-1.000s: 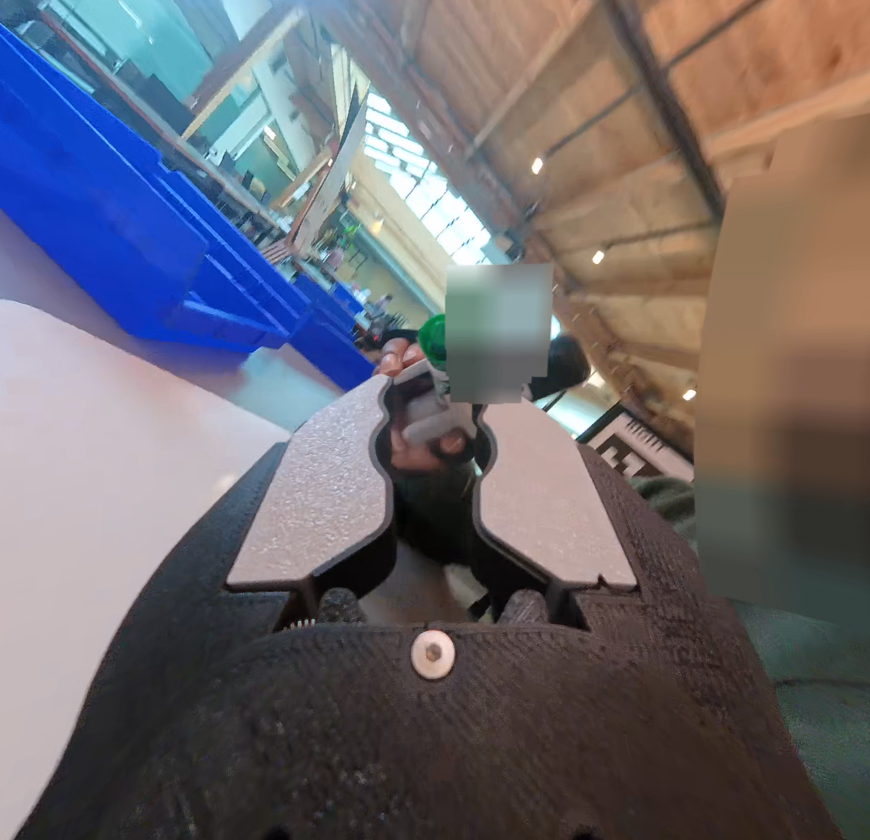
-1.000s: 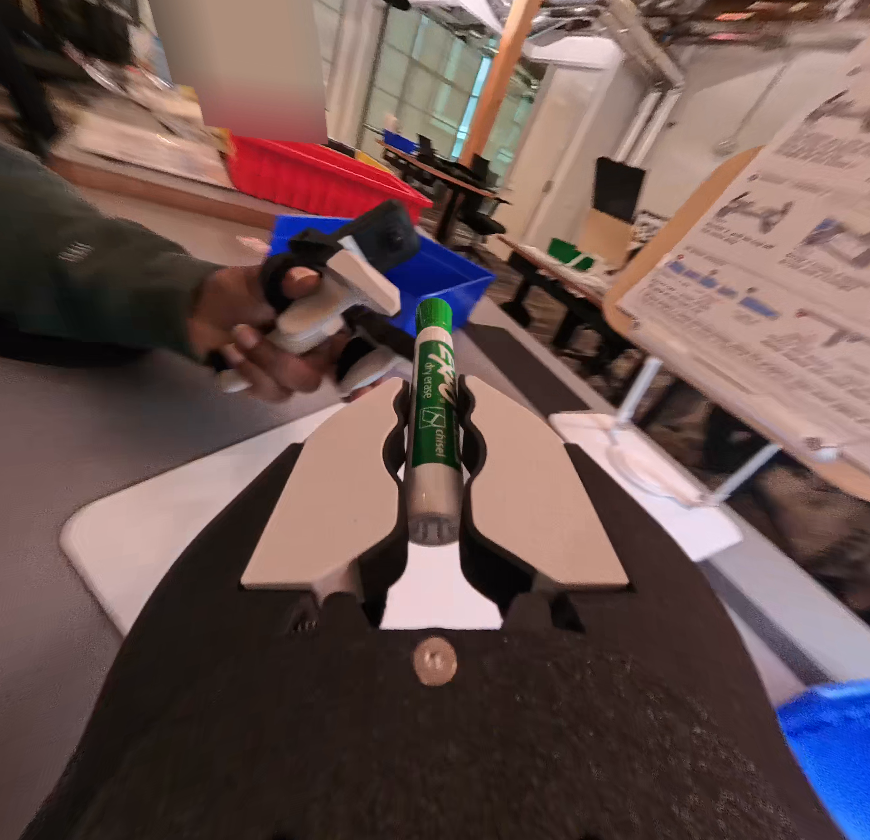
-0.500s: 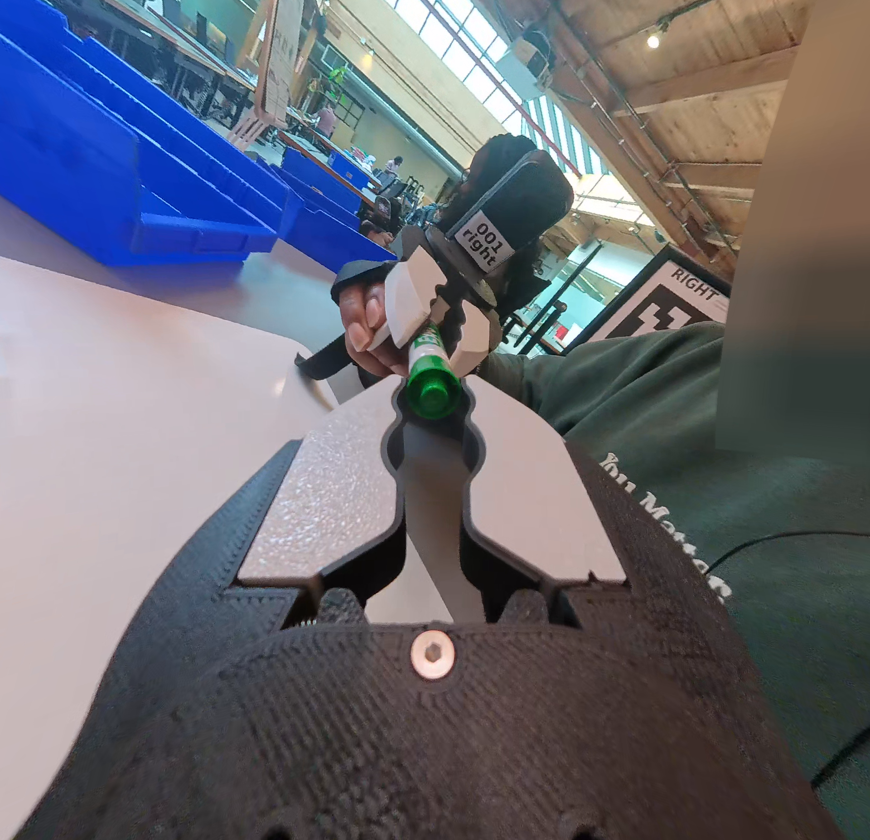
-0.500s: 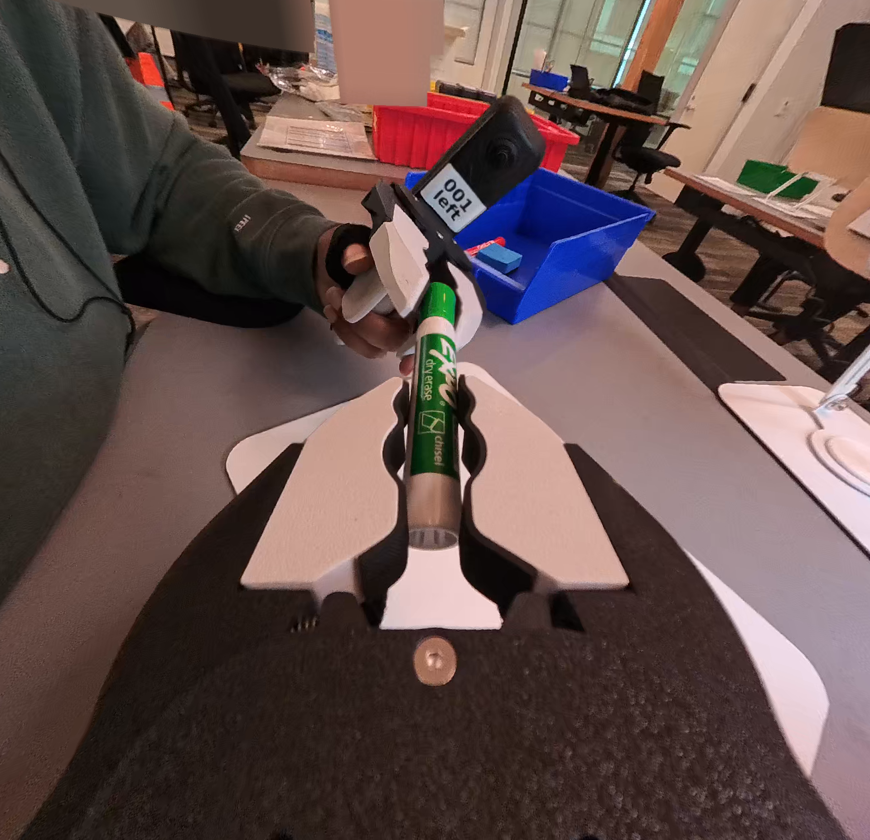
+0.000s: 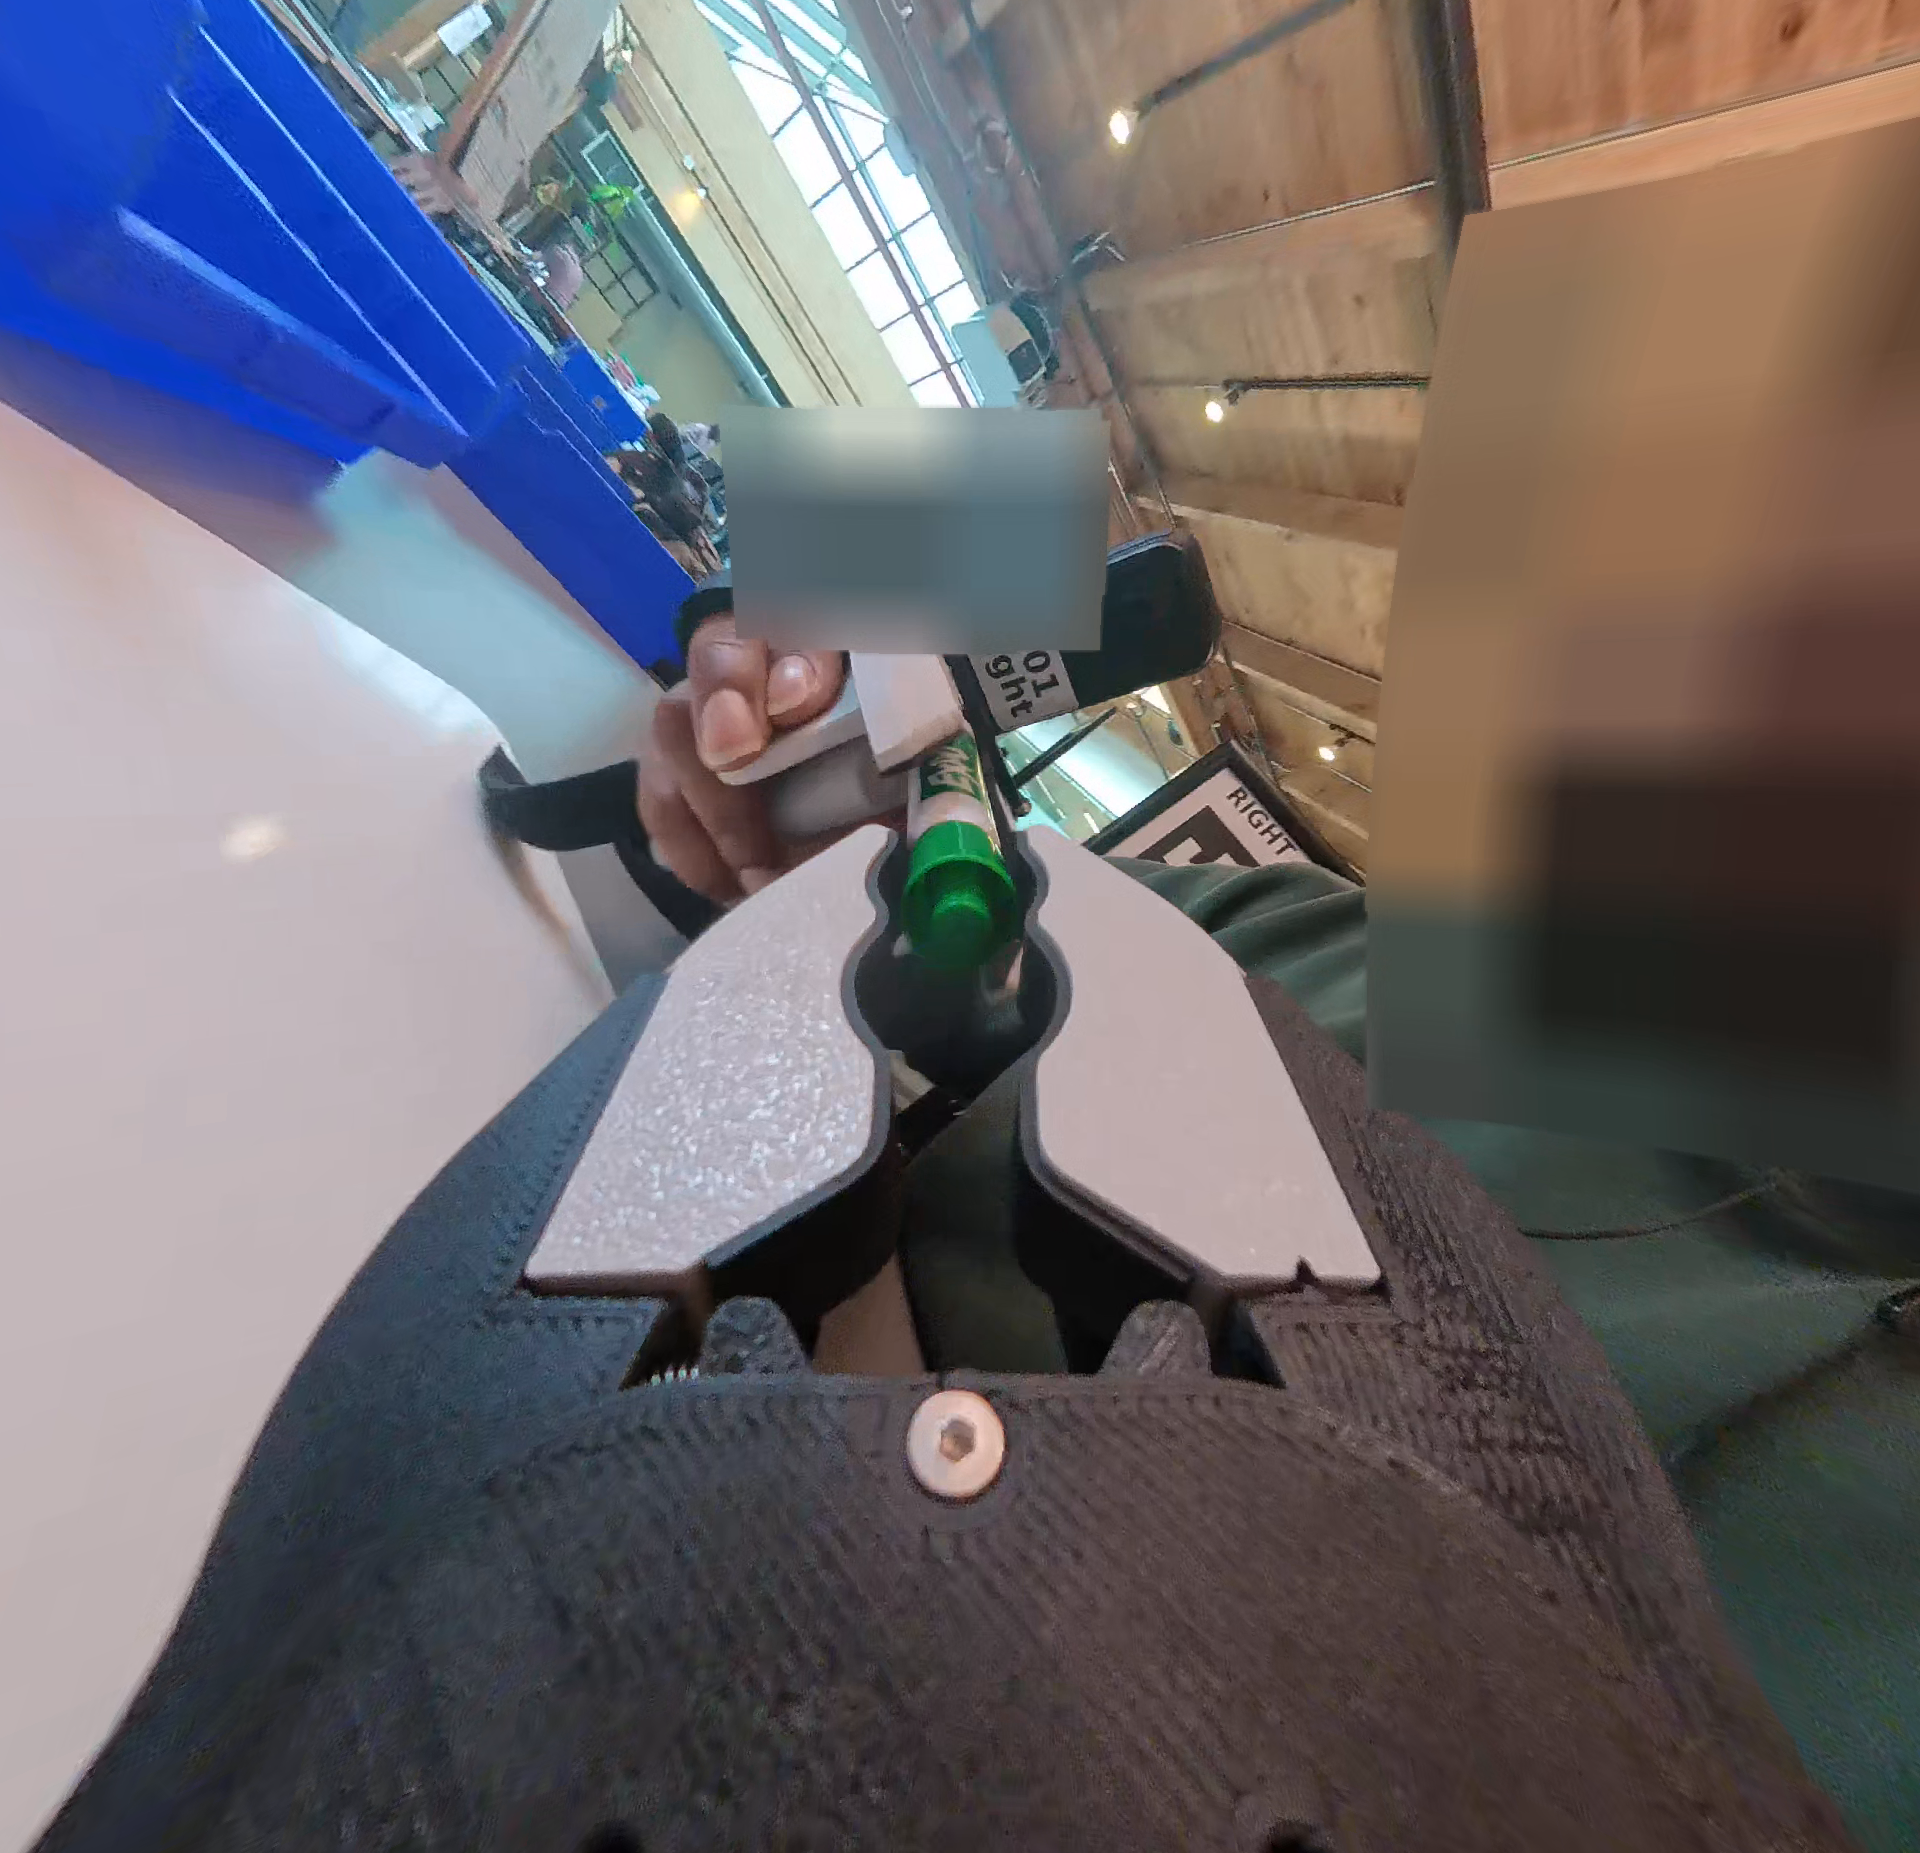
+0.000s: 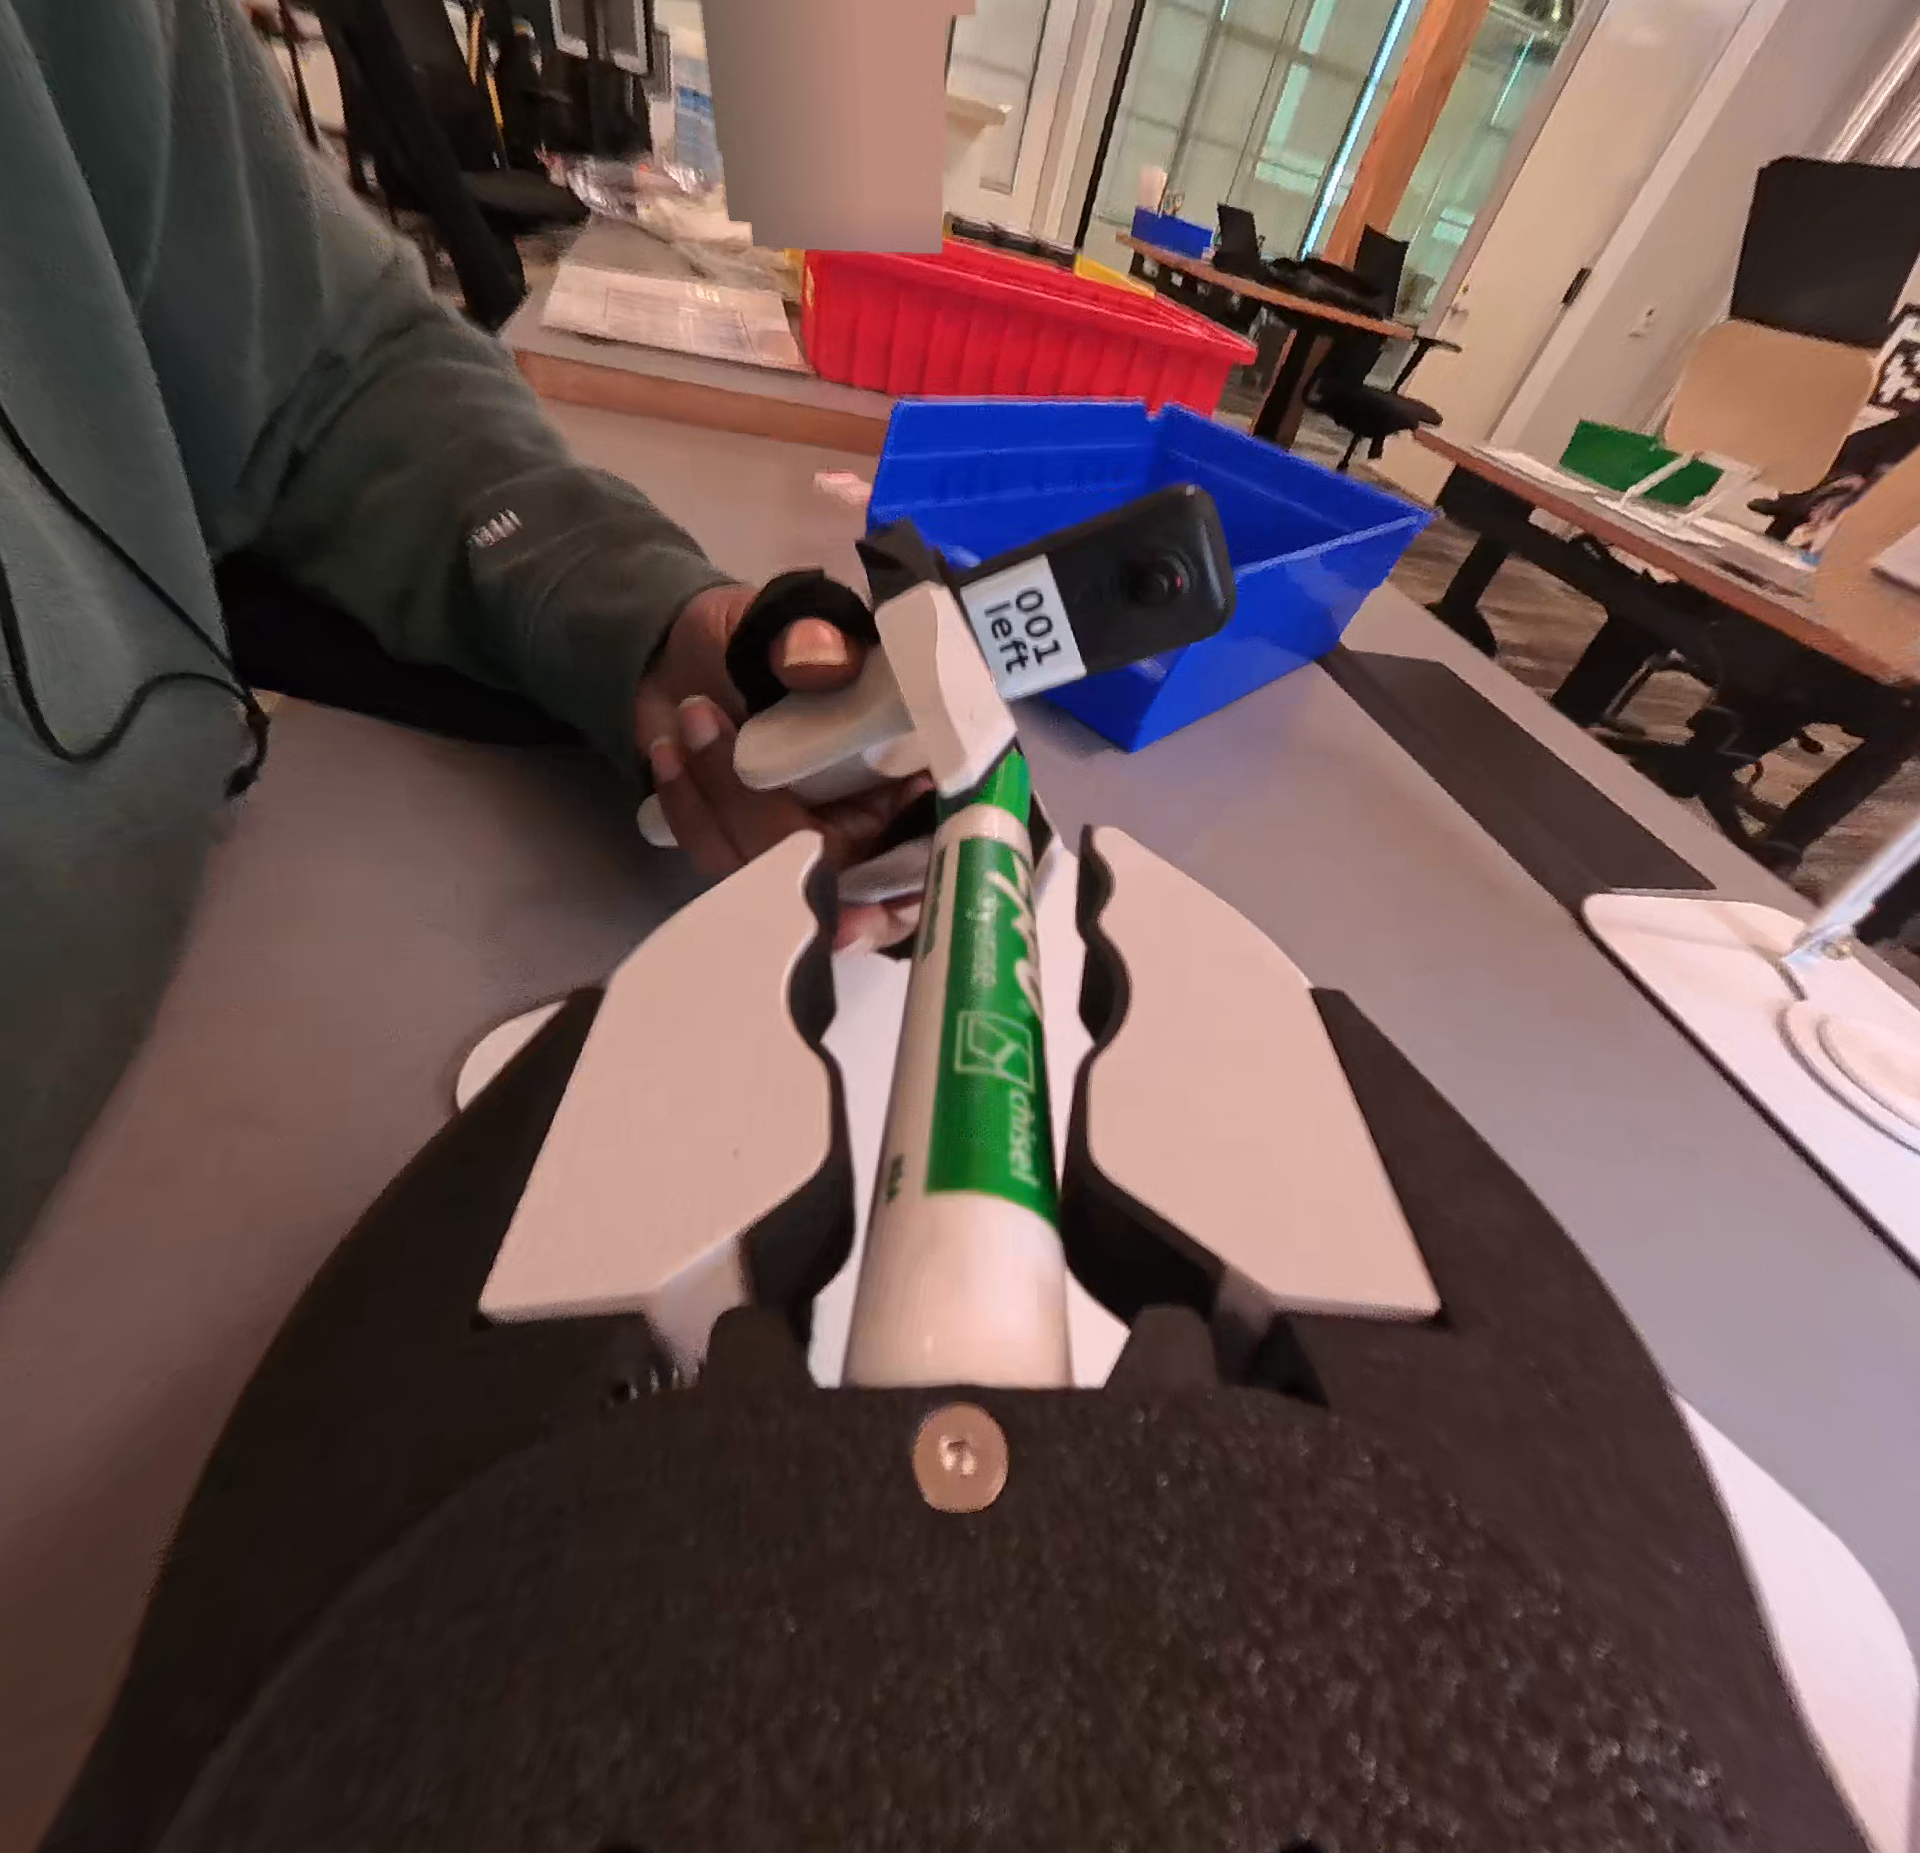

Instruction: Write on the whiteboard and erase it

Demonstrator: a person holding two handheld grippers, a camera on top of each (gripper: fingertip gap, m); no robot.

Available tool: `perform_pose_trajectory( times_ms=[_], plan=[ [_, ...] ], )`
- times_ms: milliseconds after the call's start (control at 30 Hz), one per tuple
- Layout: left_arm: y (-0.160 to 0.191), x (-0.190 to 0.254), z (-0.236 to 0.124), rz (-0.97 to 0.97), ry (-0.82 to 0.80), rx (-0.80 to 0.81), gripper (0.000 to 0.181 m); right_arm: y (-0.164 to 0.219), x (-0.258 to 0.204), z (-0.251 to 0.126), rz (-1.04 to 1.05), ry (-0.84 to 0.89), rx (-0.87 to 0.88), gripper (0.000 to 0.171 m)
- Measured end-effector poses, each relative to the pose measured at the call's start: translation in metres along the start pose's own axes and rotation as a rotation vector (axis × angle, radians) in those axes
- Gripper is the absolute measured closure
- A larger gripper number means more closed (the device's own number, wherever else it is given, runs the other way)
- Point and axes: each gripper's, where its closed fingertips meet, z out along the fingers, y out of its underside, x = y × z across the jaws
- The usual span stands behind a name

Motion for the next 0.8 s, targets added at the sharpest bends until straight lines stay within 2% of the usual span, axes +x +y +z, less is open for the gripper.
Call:
perform_pose_trajectory(
  times_ms=[133,633,800],
  plan=[
    [0.004,-0.001,0.006,-0.009,-0.016,0.023,0.162,-0.006,0.003,-0.001,-0.006,0.039,0.05,0.136],
    [0.012,-0.011,0.005,-0.035,-0.103,-0.013,0.162,0.01,-0.001,0.001,0.119,-0.009,0.0,0.138],
    [0.01,-0.007,0.006,0.019,-0.123,-0.019,0.162,0.006,0.001,0.001,0.142,-0.003,0.008,0.139]
  ],
)
